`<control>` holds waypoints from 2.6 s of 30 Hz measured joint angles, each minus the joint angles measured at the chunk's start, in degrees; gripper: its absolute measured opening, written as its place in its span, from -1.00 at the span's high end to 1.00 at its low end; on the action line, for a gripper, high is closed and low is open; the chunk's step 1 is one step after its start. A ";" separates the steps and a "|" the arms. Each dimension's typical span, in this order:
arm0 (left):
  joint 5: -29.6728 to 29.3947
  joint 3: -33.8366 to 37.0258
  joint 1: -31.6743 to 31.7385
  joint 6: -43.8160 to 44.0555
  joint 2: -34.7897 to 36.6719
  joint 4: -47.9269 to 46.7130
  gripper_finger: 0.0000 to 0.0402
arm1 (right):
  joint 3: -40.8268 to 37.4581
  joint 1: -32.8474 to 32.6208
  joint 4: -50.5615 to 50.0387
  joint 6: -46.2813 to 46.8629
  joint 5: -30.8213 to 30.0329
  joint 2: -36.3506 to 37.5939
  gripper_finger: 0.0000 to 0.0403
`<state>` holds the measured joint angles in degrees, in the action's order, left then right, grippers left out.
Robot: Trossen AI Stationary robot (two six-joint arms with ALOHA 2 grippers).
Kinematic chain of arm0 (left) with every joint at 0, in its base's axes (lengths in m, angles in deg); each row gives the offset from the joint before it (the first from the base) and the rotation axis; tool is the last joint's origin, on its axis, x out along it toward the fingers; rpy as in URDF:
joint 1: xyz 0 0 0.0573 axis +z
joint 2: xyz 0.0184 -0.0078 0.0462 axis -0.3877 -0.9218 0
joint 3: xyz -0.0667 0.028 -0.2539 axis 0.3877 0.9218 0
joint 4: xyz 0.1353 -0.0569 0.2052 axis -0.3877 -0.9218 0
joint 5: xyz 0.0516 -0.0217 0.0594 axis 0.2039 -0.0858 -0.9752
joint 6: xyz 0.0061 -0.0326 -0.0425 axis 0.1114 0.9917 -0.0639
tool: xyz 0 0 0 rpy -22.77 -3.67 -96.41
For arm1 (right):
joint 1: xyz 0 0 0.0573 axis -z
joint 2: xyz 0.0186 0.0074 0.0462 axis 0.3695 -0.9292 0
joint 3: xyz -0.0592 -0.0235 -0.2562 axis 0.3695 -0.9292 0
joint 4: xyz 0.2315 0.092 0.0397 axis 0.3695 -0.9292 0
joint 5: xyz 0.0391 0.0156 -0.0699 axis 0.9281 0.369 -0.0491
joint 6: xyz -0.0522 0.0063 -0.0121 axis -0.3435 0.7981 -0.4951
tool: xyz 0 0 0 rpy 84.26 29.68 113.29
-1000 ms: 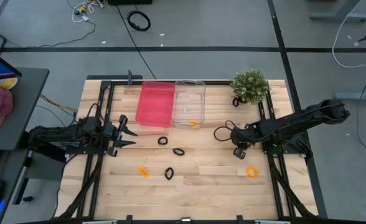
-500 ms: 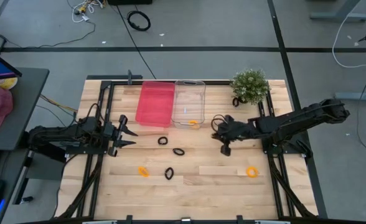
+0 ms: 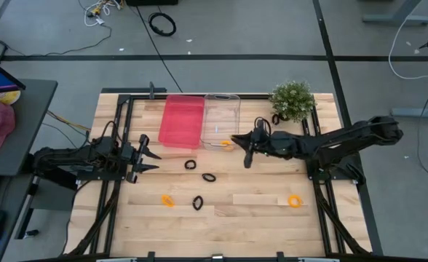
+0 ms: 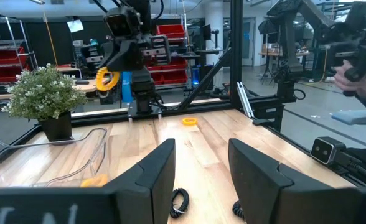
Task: Sort spring keychains
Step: Put the orange spring keychain into the transparent bin
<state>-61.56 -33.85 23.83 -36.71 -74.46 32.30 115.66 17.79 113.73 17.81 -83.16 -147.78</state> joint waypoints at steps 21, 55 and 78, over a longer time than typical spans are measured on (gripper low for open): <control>-0.02 0.01 -0.01 -0.02 0.00 0.02 0.23 | 0.00 3.51 20.57 0.83 -9.68 -22.12 0.87; -0.02 0.00 -0.01 -0.04 0.00 0.02 0.23 | 0.00 -3.88 5.07 -14.94 -6.08 -5.13 0.03; -0.02 0.00 -0.01 -0.01 0.00 0.02 0.23 | 19.30 -27.34 -76.49 13.30 4.04 11.29 0.02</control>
<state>-61.58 -33.85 23.82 -36.72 -74.46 32.32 134.97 -9.55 37.25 31.11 -79.12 -136.49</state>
